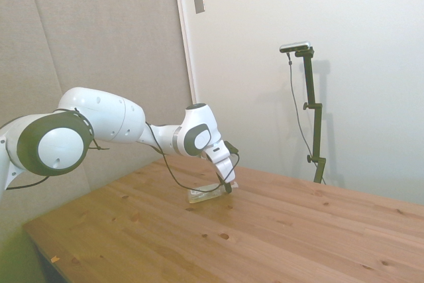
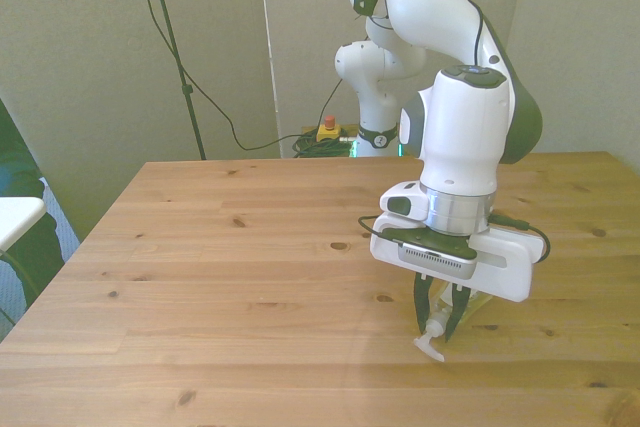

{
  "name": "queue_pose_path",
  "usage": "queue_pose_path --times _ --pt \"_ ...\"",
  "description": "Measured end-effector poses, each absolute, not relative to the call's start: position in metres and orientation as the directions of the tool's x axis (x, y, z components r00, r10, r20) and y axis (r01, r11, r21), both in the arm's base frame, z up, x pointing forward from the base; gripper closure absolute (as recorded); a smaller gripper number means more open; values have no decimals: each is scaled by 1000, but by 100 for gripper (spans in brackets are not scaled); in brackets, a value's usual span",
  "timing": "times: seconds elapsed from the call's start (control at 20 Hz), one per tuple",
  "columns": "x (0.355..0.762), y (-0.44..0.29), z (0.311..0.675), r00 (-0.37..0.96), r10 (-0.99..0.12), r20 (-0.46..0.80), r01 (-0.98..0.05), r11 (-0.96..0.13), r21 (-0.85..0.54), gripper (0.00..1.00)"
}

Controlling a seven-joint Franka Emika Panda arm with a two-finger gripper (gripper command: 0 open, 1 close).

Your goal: Stand the sanitizer

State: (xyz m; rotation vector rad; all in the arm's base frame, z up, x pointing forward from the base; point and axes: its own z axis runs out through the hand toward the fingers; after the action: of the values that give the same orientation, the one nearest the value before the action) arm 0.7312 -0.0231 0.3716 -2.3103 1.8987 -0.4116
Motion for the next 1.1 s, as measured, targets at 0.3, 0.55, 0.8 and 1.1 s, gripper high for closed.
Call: queue_pose_path --times 0.3,0.55,0.8,1.1 --pt "719 -34 417 148 -976 162 -907 -199 -371 100" --pt "694 -31 439 114 -959 260 -858 -227 -460 100" --pt "655 -22 462 40 -913 406 -800 -273 -534 100" --pt "625 -12 458 -47 -853 519 -759 -307 -573 100"
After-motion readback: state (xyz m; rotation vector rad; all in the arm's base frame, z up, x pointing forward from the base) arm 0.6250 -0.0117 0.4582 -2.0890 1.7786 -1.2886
